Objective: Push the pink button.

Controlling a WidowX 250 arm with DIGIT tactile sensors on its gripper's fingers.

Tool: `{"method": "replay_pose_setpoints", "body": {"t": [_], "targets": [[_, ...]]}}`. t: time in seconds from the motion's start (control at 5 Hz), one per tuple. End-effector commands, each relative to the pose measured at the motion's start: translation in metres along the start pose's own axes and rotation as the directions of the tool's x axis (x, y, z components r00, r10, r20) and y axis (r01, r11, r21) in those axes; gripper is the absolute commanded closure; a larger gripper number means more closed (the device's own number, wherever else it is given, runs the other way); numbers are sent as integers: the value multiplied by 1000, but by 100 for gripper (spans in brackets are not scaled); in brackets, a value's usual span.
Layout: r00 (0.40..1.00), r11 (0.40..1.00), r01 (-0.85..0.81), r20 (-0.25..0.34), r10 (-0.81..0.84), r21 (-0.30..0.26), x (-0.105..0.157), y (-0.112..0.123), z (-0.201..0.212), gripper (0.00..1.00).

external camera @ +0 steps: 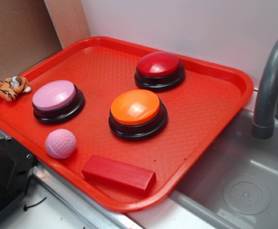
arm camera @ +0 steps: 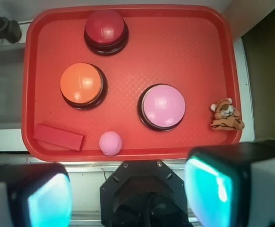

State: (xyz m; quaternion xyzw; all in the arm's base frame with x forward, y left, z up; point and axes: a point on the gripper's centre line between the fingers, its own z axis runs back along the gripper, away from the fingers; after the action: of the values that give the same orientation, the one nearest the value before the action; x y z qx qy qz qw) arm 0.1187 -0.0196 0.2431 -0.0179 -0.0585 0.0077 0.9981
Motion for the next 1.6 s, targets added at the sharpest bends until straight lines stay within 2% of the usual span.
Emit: {"method": "replay_pose_setpoints", "body": {"t": [0.0, 0.2, 0.4, 0.6, 0.8, 1.0, 1.2, 1.4], "targets": [[1000, 1000, 0, 0, 0, 0, 0, 0, 0, 0], [969, 968, -240, -46, 244, 72, 38, 44, -51, 0], [903, 893, -429, 31, 429, 140, 55, 64, -74, 0], [846, 832, -533, 69, 529, 155, 64, 76, -102, 0], [809, 804, -587, 29, 587, 94, 58, 82, -129, 0], [815, 815, -572, -49, 577, 92, 45, 89, -156, 0], [823, 824, -554, -65, 564, 122, 39, 100, -182, 0], [824, 827, -543, -94, 558, 145, 41, 97, -191, 0]]}}
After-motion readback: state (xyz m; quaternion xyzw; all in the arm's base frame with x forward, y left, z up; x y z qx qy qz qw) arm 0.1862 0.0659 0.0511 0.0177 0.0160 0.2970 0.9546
